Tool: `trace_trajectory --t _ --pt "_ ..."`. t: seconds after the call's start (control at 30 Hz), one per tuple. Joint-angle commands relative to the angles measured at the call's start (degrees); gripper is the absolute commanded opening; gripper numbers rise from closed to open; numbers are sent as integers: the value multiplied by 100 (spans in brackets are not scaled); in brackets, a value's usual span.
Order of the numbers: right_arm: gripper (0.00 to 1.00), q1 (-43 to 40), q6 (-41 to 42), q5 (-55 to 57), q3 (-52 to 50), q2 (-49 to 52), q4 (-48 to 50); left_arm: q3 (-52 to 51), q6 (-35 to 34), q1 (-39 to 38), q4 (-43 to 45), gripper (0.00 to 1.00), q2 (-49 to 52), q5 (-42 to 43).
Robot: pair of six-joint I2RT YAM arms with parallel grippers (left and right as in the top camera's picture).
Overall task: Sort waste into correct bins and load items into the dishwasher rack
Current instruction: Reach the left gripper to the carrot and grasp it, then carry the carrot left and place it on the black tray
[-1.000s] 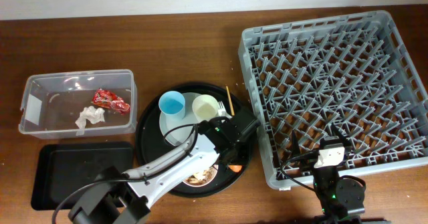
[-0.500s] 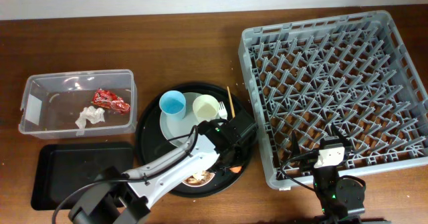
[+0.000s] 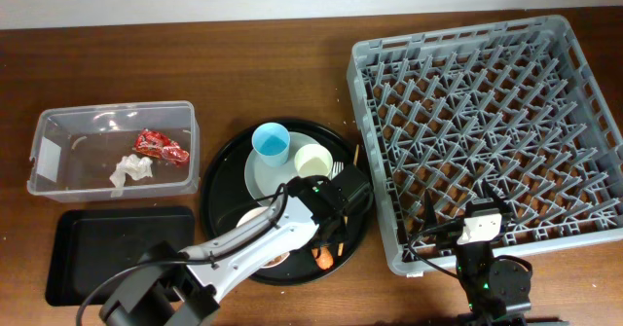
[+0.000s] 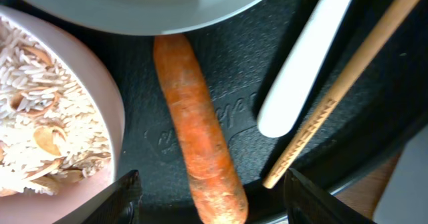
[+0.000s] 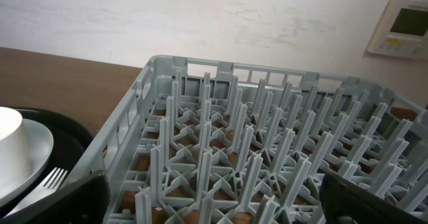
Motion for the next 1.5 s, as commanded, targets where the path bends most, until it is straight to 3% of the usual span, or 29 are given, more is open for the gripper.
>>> trace_trajectory --t 0.0,0.2,0.47,0.5,0.67,0.73,0.77,0.87,1.2,1.3,1.47 --pt "99 -48 -17 33 -42 -37 -22 -256 -260 2 2 66 9 -79" --pt "99 -48 -17 33 -42 -37 -22 -352 -446 -17 538 58 68 -111" --pt "99 -48 -17 33 -42 -37 -22 -361 -575 -31 553 54 431 -129" --pt "99 -48 -17 33 -42 -37 -22 -361 -575 -31 557 48 470 -129" --pt "99 -48 -17 33 -42 -37 -22 -361 -573 -74 601 43 678 -114" --pt "99 -48 -17 33 -42 -37 -22 -361 -570 -72 643 26 678 -114" --pt "99 -48 -17 33 -42 -37 -22 -358 -568 -72 647 9 678 -109" --pt "99 -48 -17 33 -42 -37 -22 -313 -564 -72 520 2 662 -70" --pt "99 -48 -17 33 -42 -37 -22 610 -258 -28 -269 0 -433 -94" --pt "99 -48 -17 31 -42 -37 -22 645 -212 608 -483 0 -1005 -114" --pt "99 -48 -17 33 -42 -37 -22 645 81 2551 -1353 0 -1681 -494"
